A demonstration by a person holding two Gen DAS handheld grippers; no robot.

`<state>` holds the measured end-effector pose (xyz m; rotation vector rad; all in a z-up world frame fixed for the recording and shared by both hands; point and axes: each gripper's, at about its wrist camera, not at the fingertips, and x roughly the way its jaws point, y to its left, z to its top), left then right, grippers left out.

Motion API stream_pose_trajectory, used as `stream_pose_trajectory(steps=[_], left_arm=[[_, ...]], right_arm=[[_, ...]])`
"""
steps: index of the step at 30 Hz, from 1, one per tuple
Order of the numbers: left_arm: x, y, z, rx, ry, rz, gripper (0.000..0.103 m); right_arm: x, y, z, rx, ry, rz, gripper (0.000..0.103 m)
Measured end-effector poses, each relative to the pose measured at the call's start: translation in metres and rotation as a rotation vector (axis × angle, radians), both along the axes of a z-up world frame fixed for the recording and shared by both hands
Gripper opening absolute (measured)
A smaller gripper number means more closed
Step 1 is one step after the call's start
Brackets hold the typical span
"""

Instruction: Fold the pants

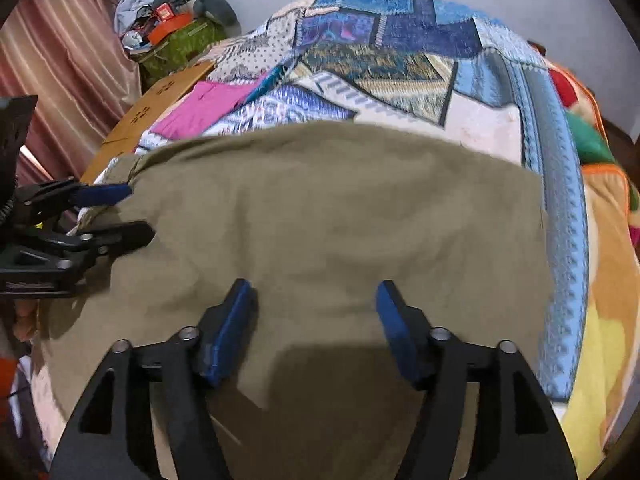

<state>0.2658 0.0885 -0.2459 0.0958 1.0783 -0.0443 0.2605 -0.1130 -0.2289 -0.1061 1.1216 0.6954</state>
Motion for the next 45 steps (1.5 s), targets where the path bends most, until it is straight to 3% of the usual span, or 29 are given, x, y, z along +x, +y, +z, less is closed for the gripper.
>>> stream_pose_trajectory(steps=[6, 16, 22, 26, 30, 35, 40, 45], left_arm=[[-0.034, 0.004, 0.010, 0.035, -0.028, 0.002, 0.081], [-0.102, 0.045, 0.041, -0.028, -0.089, 0.118, 0.081], [-0.127, 0.068, 0.049, -0.211, -0.087, 0.193, 0.083], [-0.133, 0.063, 0.033, -0.296, -0.039, 0.196, 0.083], [-0.137, 0.051, 0.015, -0.361, 0.007, 0.174, 0.083], [-0.133, 0.045, 0.000, -0.440, 0.042, 0.164, 0.083], [-0.119, 0.052, -0.004, -0.539, 0.032, 0.173, 0.084], [-0.097, 0.063, -0.010, -0.644, 0.039, 0.205, 0.089]], right_arm=[[-0.028, -0.032, 0.002, -0.008, -0.013, -0.014, 0.064], [-0.056, -0.056, 0.017, -0.022, -0.013, -0.080, 0.065], [-0.064, -0.037, 0.046, -0.022, -0.117, -0.041, 0.065], [-0.068, -0.007, 0.064, 0.034, -0.201, -0.004, 0.065], [-0.076, 0.021, 0.062, 0.056, -0.238, 0.031, 0.065], [-0.075, 0.045, 0.041, 0.022, -0.237, 0.045, 0.065], [-0.071, 0.046, 0.015, -0.002, -0.137, 0.053, 0.065], [-0.074, 0.040, 0.015, 0.014, -0.125, 0.077, 0.065]])
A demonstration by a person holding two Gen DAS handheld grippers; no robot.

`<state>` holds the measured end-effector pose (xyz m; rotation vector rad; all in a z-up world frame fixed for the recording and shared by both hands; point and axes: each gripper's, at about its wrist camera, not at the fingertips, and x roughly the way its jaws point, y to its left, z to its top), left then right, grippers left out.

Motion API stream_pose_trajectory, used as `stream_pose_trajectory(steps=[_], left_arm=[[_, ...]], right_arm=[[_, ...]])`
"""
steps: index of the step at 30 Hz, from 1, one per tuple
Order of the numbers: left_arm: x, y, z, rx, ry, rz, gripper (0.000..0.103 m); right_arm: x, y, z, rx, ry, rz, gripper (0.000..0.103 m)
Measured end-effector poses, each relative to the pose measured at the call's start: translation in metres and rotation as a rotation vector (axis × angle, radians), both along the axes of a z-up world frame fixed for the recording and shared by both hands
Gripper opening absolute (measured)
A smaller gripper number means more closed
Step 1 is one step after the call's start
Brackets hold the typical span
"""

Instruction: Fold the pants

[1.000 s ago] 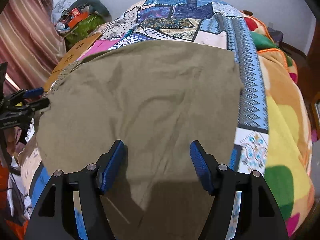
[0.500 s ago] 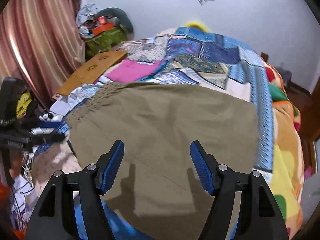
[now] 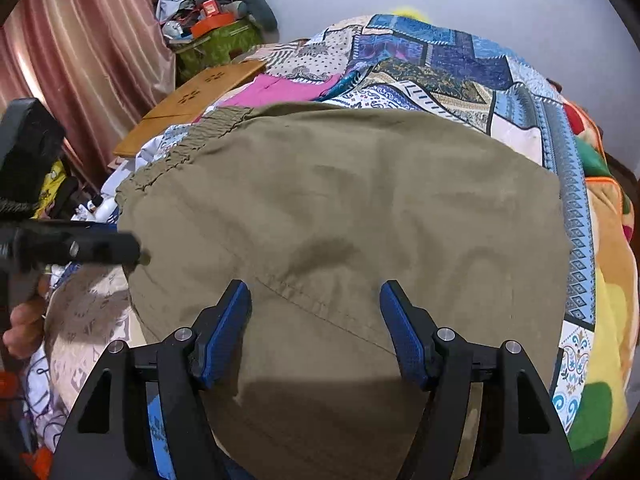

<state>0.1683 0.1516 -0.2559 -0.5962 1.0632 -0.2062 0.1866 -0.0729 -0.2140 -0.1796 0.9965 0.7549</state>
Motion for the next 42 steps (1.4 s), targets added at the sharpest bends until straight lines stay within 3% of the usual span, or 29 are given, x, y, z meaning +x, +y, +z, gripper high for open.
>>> stream_pose_trajectory(steps=[7, 10, 13, 19, 21, 23, 24, 26, 27, 28, 31, 35, 42], left_arm=[[0.015, 0.011, -0.006, -0.111, 0.039, 0.054, 0.092], [0.007, 0.012, -0.007, -0.201, 0.032, 0.047, 0.092], [0.005, 0.009, -0.007, -0.213, 0.011, 0.027, 0.092], [0.034, 0.020, -0.018, -0.344, 0.036, 0.085, 0.097], [0.041, 0.022, -0.017, -0.347, 0.033, 0.099, 0.096], [0.045, 0.018, -0.013, -0.296, 0.022, 0.108, 0.094], [0.045, 0.017, -0.011, -0.258, 0.018, 0.118, 0.084], [0.045, 0.013, -0.007, -0.160, 0.019, 0.136, 0.062], [0.047, 0.010, -0.005, -0.079, 0.024, 0.146, 0.038], [0.048, 0.008, -0.004, -0.034, 0.024, 0.142, 0.030], [0.047, 0.002, 0.001, 0.052, 0.001, 0.133, 0.027], [0.037, -0.017, 0.015, 0.252, -0.061, 0.122, 0.023], [-0.016, -0.010, 0.033, 0.498, -0.114, 0.166, 0.022]], right_arm=[[0.002, -0.004, -0.003, 0.021, 0.016, 0.008, 0.065], [0.001, -0.004, -0.003, 0.030, 0.016, 0.008, 0.065], [0.000, -0.005, -0.003, 0.035, 0.014, 0.011, 0.065], [0.003, -0.006, -0.003, 0.046, 0.024, 0.021, 0.065], [0.003, -0.007, -0.004, 0.053, 0.026, 0.019, 0.065], [0.003, -0.008, -0.004, 0.059, 0.029, 0.012, 0.065], [0.004, -0.008, -0.004, 0.061, 0.031, 0.010, 0.065], [0.004, -0.008, -0.004, 0.061, 0.032, 0.009, 0.065], [0.004, -0.009, -0.003, 0.060, 0.033, 0.009, 0.065], [0.005, -0.009, -0.003, 0.060, 0.034, 0.007, 0.065], [0.005, -0.011, -0.002, 0.060, 0.040, 0.002, 0.065], [0.002, -0.016, -0.001, 0.062, 0.043, -0.021, 0.064], [-0.010, -0.028, 0.005, 0.093, 0.054, -0.042, 0.062]])
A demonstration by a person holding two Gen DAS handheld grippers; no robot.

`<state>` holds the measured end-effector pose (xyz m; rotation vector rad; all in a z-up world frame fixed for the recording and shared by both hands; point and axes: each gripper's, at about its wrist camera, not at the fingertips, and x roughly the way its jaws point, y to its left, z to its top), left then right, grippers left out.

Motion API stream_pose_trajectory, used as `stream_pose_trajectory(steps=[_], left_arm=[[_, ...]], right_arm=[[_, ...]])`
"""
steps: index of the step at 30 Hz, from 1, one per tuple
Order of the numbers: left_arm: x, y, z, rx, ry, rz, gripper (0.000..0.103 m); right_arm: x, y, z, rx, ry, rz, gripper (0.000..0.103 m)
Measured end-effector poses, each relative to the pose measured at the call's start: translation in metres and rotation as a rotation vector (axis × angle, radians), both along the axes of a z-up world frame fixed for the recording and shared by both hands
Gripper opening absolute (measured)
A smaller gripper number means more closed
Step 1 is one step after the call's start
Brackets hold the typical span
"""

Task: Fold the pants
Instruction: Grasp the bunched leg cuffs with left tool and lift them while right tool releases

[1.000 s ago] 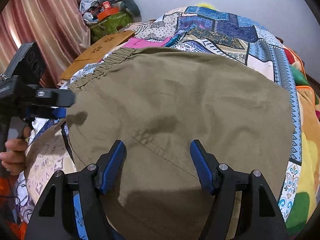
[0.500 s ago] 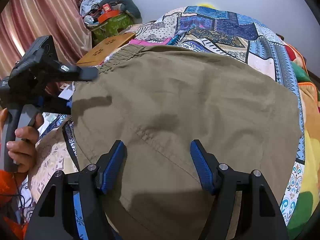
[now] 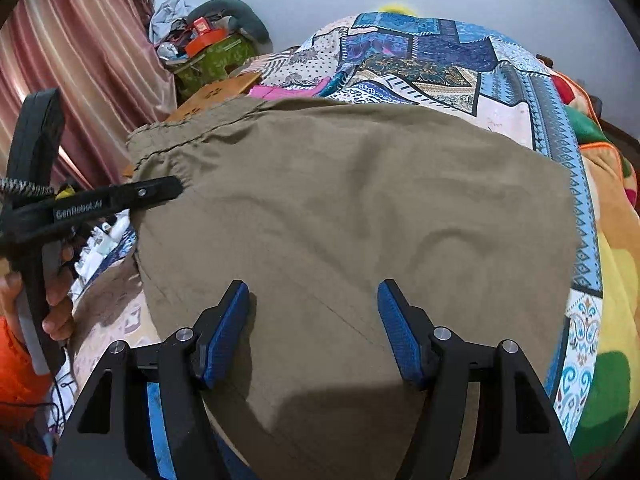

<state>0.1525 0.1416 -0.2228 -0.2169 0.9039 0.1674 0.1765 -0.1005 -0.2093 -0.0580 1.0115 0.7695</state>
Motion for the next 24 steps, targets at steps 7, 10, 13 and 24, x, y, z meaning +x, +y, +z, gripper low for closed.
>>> stream_pose_trajectory(steps=[7, 10, 13, 24], left_arm=[[-0.034, -0.010, 0.024, 0.300, -0.056, 0.021, 0.019], [-0.038, -0.020, 0.043, 0.355, -0.113, 0.008, 0.018], [-0.037, -0.036, 0.061, 0.382, -0.170, -0.031, 0.018], [-0.014, -0.127, 0.106, 0.228, -0.292, -0.353, 0.013]], right_arm=[[-0.015, -0.019, 0.007, 0.014, -0.003, -0.038, 0.060], [-0.020, -0.036, 0.011, 0.023, -0.005, -0.088, 0.060], [-0.022, -0.055, 0.013, 0.008, -0.016, -0.154, 0.060], [-0.015, -0.082, -0.021, 0.032, 0.069, -0.234, 0.060]])
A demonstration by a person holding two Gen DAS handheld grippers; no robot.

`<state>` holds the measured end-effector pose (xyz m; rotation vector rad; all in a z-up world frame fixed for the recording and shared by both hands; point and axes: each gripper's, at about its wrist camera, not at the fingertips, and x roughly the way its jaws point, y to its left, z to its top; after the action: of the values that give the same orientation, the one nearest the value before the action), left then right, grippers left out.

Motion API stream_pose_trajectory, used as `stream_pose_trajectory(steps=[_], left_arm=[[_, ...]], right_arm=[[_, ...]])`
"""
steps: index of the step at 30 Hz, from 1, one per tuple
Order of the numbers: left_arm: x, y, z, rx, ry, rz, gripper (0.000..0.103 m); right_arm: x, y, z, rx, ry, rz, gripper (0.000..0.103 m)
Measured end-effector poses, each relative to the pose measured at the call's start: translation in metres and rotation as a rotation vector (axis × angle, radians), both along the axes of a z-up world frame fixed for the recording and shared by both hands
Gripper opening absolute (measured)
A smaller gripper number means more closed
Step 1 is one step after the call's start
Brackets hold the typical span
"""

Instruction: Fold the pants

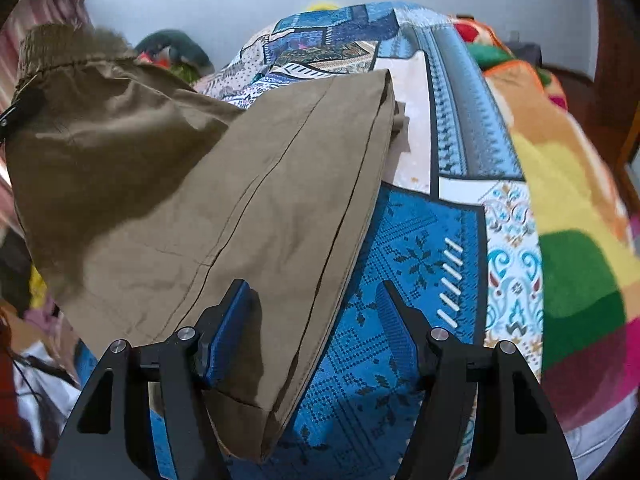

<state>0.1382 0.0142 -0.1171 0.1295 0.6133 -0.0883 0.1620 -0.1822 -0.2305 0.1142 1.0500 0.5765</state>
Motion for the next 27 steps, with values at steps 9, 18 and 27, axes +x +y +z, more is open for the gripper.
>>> stream_pose_trajectory(steps=[9, 18, 27], left_arm=[[0.036, -0.053, -0.041, -0.193, 0.253, -0.229, 0.012], [0.034, -0.089, -0.095, -0.102, 0.453, -0.331, 0.018], [0.026, -0.059, -0.062, -0.170, 0.382, -0.299, 0.069]], right_arm=[[-0.008, -0.014, 0.004, 0.002, -0.031, -0.025, 0.060], [-0.023, -0.057, 0.025, 0.010, -0.073, -0.127, 0.062], [-0.028, -0.078, 0.068, 0.053, -0.178, -0.212, 0.062]])
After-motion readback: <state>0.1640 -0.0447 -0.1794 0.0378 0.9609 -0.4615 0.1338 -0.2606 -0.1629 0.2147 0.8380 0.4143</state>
